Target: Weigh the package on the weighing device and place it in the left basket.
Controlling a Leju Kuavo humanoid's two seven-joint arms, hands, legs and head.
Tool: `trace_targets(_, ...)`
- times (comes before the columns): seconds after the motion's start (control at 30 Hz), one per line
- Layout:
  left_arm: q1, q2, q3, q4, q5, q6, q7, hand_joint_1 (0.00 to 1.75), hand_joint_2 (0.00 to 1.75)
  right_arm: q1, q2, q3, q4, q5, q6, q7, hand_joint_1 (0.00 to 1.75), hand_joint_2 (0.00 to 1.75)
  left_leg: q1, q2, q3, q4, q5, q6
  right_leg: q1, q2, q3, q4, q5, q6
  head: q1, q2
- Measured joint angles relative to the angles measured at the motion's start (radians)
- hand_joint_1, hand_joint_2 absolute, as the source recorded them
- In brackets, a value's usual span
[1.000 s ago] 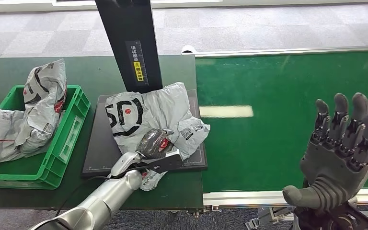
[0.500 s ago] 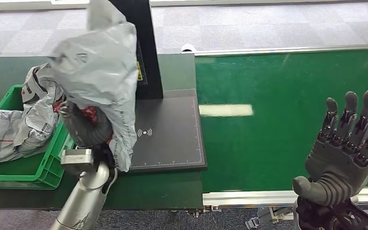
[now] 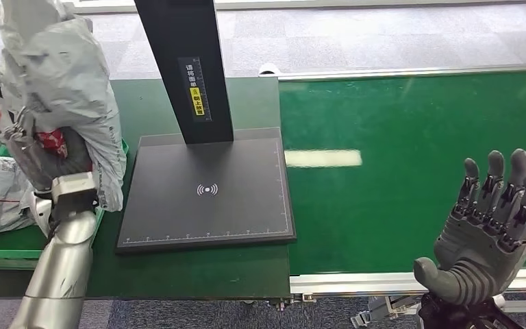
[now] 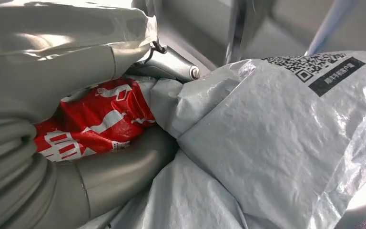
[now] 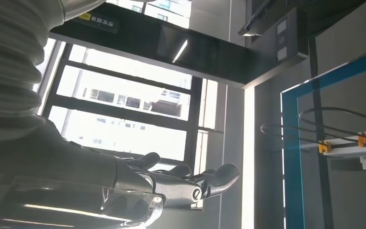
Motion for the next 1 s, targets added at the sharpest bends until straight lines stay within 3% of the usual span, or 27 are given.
trace_targets(0.1,-0.089,0.062,0.089,0.258,-0.271,0.000,0.146,1.75,1.75,0.007,-0.003,0.008,0.000,-0.005,-0.003,0.003,0.00,1.75,0.001,0.006,0.001,0.000,0.000,-0.001,0.001,0.006,-0.001,0.001,0.002,-0.002,0.000,0.000)
trace_targets(0.3,-0.165,0.145,0.159,0.599,-0.522,0.001,0.389,1.75,1.75,0.002,-0.011,0.021,0.011,-0.001,0.003,0.024,0.00,1.75,0.001,0.008,-0.001,0.000,0.000,-0.001,0.001,0.008,-0.003,0.001,0.002,-0.002,0.000,0.000)
trace_targets(0.5,-0.212,0.209,0.165,0.770,-0.598,0.001,0.502,1.75,1.75,-0.009,-0.020,0.034,0.026,0.000,0.003,0.033,0.00,1.75,0.001,0.007,-0.002,0.000,0.000,-0.001,0.001,0.008,-0.004,0.001,0.002,-0.002,0.000,0.000)
trace_targets(0.7,-0.226,0.251,0.167,0.824,-0.679,0.001,0.618,1.74,1.75,-0.024,-0.030,0.041,0.046,-0.006,0.003,0.037,0.00,1.75,0.001,0.008,-0.001,0.000,0.000,-0.001,0.001,0.008,-0.004,0.001,0.002,-0.002,0.000,0.000)
trace_targets(0.73,-0.226,0.258,0.169,0.827,-0.692,0.001,0.641,1.56,1.75,-0.027,-0.031,0.042,0.050,-0.006,0.003,0.038,0.00,1.75,0.001,0.008,-0.001,0.000,0.000,-0.001,0.002,0.008,-0.004,0.001,0.002,-0.002,0.000,0.000)
trace_targets(0.8,-0.225,0.270,0.179,0.830,-0.703,0.001,0.663,0.69,1.75,-0.032,-0.034,0.043,0.059,-0.006,0.004,0.039,0.00,1.75,0.001,0.008,-0.001,0.000,0.000,-0.001,0.002,0.008,-0.004,0.001,0.002,-0.002,0.000,0.000)
trace_targets(0.83,-0.224,0.275,0.187,0.830,-0.703,0.001,0.663,0.26,1.31,-0.034,-0.036,0.044,0.063,-0.006,0.004,0.040,0.00,1.75,0.001,0.007,-0.001,0.000,0.000,-0.001,0.002,0.008,-0.004,0.001,0.002,-0.002,0.000,0.000)
trace_targets(0.87,-0.223,0.279,0.196,0.829,-0.698,0.001,0.654,0.00,0.87,-0.035,-0.037,0.044,0.066,-0.006,0.004,0.041,0.00,1.75,0.001,0.007,-0.001,0.000,0.000,-0.001,0.002,0.008,-0.004,0.001,0.002,-0.002,0.000,0.000)
trace_targets(0.93,-0.223,0.280,0.228,0.826,-0.639,0.001,0.579,0.00,0.00,-0.038,-0.039,0.045,0.073,-0.006,0.003,0.043,0.00,1.75,0.001,0.007,-0.001,0.000,0.000,-0.001,0.002,0.008,-0.004,0.001,0.002,-0.002,0.000,0.000)
trace_targets(1.0,-0.226,0.275,0.284,0.825,-0.504,0.000,0.427,0.00,0.00,-0.042,-0.042,0.046,0.080,-0.006,0.003,0.047,0.00,1.75,0.001,0.007,-0.002,0.000,0.000,-0.001,0.002,0.008,-0.004,0.001,0.002,-0.002,0.000,0.000)
